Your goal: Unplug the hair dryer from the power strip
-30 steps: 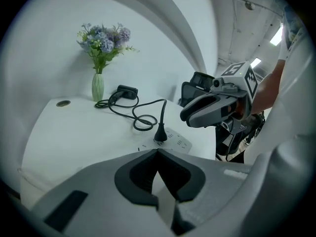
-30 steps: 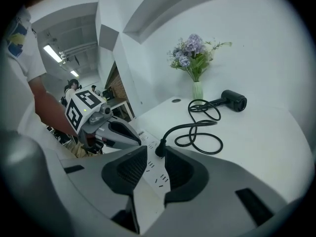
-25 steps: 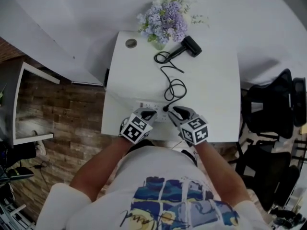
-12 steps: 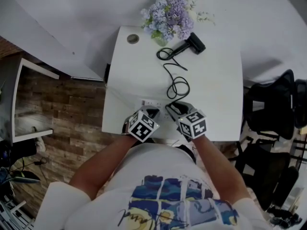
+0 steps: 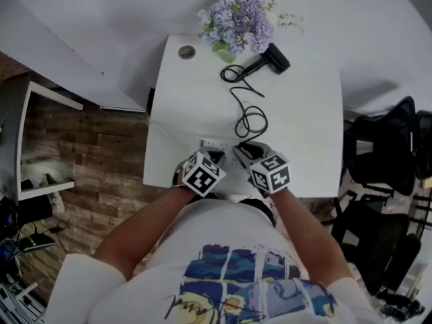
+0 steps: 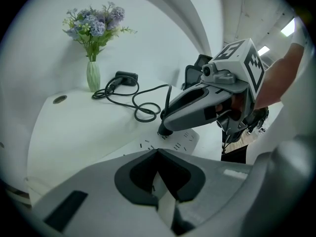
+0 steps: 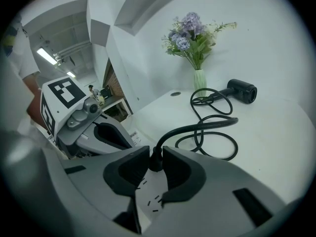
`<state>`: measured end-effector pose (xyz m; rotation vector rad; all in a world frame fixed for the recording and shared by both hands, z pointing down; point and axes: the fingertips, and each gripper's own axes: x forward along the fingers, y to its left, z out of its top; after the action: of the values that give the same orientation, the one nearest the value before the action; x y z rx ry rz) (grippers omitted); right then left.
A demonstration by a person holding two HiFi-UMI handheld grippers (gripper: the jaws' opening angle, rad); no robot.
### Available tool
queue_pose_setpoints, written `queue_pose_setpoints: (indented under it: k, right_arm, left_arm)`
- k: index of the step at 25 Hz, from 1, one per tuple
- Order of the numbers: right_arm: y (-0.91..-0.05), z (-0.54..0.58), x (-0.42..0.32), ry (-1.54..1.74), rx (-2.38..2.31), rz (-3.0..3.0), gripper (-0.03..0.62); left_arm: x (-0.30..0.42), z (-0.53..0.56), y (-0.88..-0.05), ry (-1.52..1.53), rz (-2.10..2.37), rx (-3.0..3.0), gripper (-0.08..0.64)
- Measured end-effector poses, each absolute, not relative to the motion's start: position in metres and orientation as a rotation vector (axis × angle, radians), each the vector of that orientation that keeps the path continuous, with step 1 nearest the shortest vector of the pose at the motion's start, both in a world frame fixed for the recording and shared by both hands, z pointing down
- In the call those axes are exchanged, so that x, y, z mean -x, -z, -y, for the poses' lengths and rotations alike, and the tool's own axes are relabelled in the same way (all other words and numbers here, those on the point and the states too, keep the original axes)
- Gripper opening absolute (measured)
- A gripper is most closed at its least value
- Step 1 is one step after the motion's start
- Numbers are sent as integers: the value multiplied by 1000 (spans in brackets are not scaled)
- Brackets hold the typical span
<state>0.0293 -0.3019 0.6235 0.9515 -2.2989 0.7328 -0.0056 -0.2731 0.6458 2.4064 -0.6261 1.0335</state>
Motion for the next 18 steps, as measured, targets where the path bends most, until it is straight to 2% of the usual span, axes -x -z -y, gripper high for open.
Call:
queue_pose_setpoints:
  k: [18]
  right_arm:
    - [-621, 302, -30, -712, -955, 2301, 61]
  left_arm:
    - [6, 273, -647, -1036, 599, -2383, 2]
